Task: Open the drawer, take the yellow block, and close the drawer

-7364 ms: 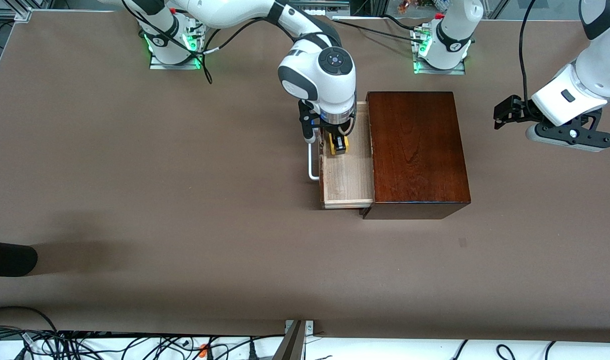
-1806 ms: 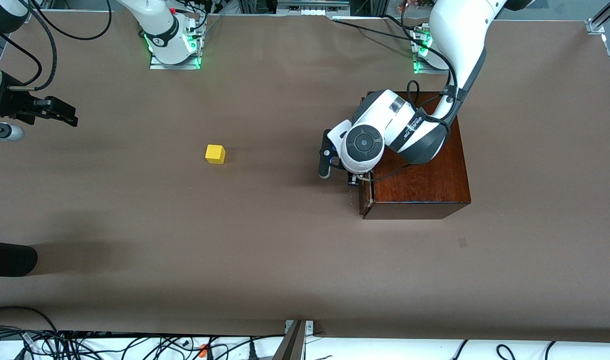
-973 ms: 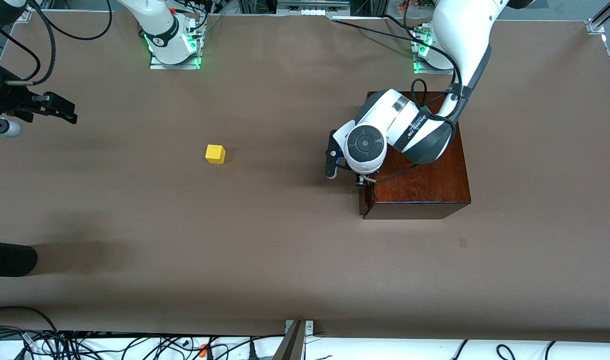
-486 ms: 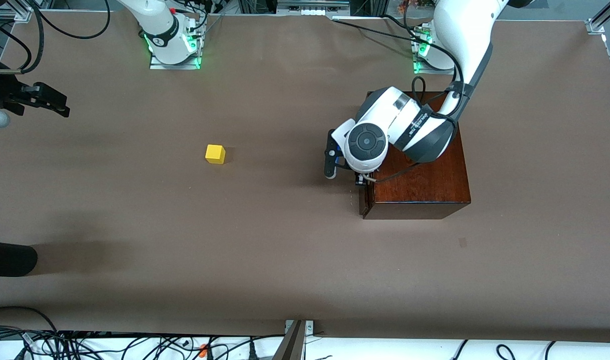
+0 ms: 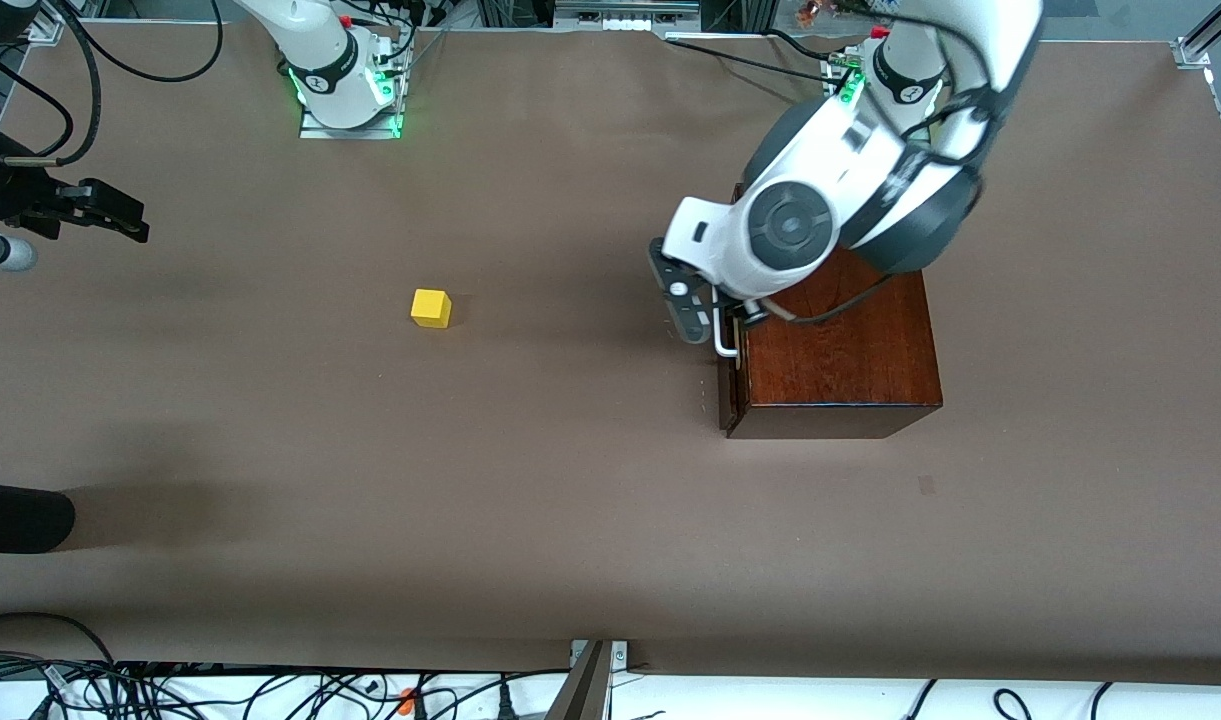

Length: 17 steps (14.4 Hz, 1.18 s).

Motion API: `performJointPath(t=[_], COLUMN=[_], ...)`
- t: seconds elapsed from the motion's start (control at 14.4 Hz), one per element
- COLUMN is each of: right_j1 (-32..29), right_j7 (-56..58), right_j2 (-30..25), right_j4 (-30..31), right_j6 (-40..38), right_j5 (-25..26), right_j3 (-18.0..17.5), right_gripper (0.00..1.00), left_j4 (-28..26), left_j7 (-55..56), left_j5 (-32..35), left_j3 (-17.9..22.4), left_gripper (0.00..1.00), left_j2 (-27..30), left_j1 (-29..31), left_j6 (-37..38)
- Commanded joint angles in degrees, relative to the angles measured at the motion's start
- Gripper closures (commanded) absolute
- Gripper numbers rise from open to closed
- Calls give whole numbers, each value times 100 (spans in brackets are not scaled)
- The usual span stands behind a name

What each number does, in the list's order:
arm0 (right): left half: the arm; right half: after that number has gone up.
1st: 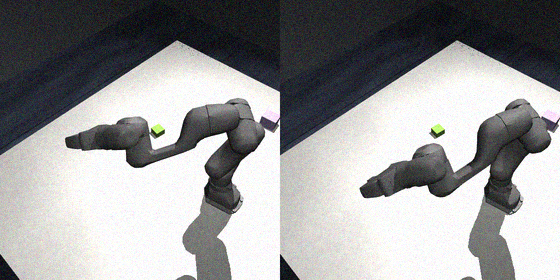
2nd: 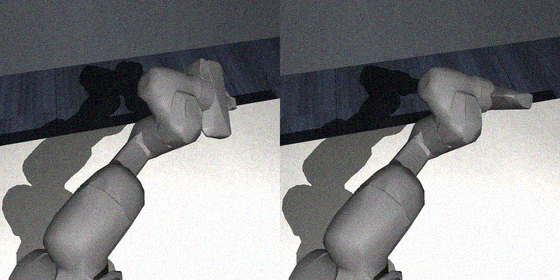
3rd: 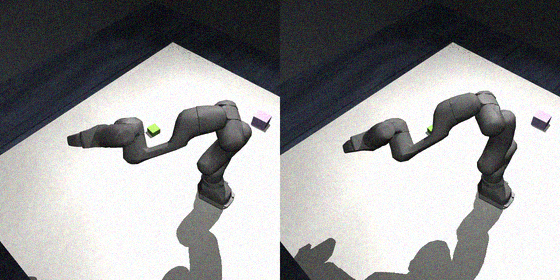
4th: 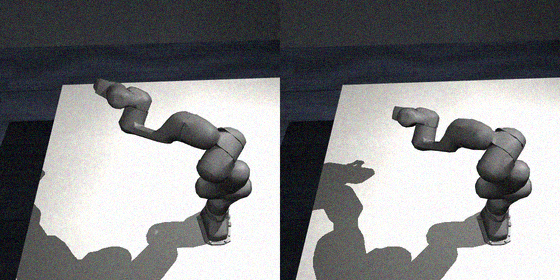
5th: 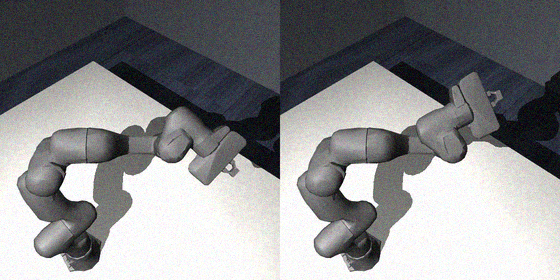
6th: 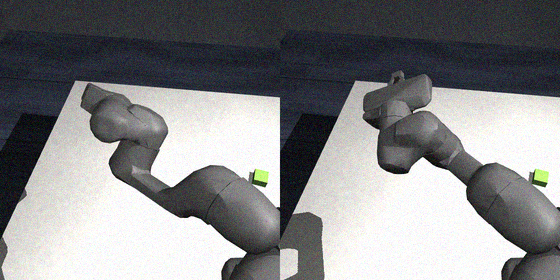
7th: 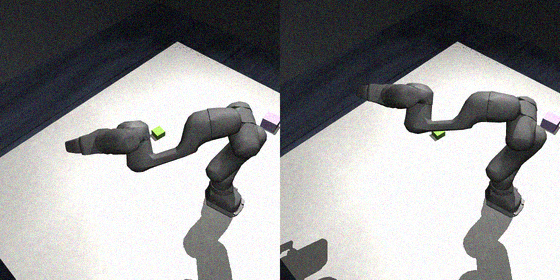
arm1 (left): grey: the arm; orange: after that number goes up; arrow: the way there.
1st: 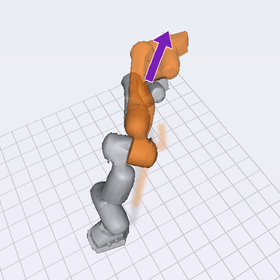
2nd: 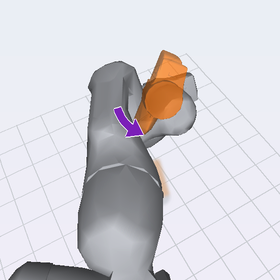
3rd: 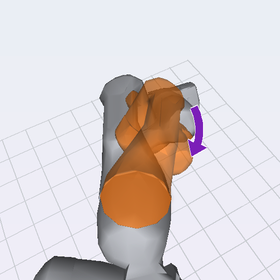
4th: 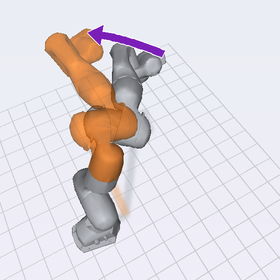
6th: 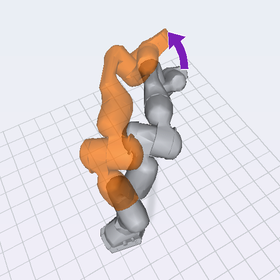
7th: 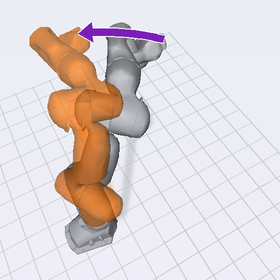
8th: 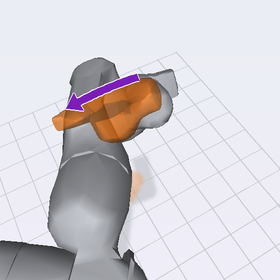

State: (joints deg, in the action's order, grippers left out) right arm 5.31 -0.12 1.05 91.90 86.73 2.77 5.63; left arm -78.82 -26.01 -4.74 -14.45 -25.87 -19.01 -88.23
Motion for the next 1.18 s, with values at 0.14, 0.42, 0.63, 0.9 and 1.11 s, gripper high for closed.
performJointPath(t=[0.14,0.42,0.63,0.9,1.11], right_j1=[-48,-48,-39,-39,-39], right_j7=[-50,-41,-41,-41,-41], right_j2=[0,0,0,0,9], right_j4=[-67,-67,-67,-76,-76], right_j6=[-24,-24,-33,-42,-42], right_j5=[-75,-75,-75,-66,-66], right_j3=[-80,-88,-88,-88,-88], right_gripper=[0,0,0,0,0], left_j4=[191,594,789,789,-206], left_j7=[378,465,1008,2054,2100], left_j5=[315,376,1140,1124,546], left_j3=[30,30,30,162,101], left_gripper=[0,0,0,0,0], left_j2=[599,732,732,917,1503], left_j1=[896,1329,1338,1584,2198], left_j6=[535,992,975,940,154])
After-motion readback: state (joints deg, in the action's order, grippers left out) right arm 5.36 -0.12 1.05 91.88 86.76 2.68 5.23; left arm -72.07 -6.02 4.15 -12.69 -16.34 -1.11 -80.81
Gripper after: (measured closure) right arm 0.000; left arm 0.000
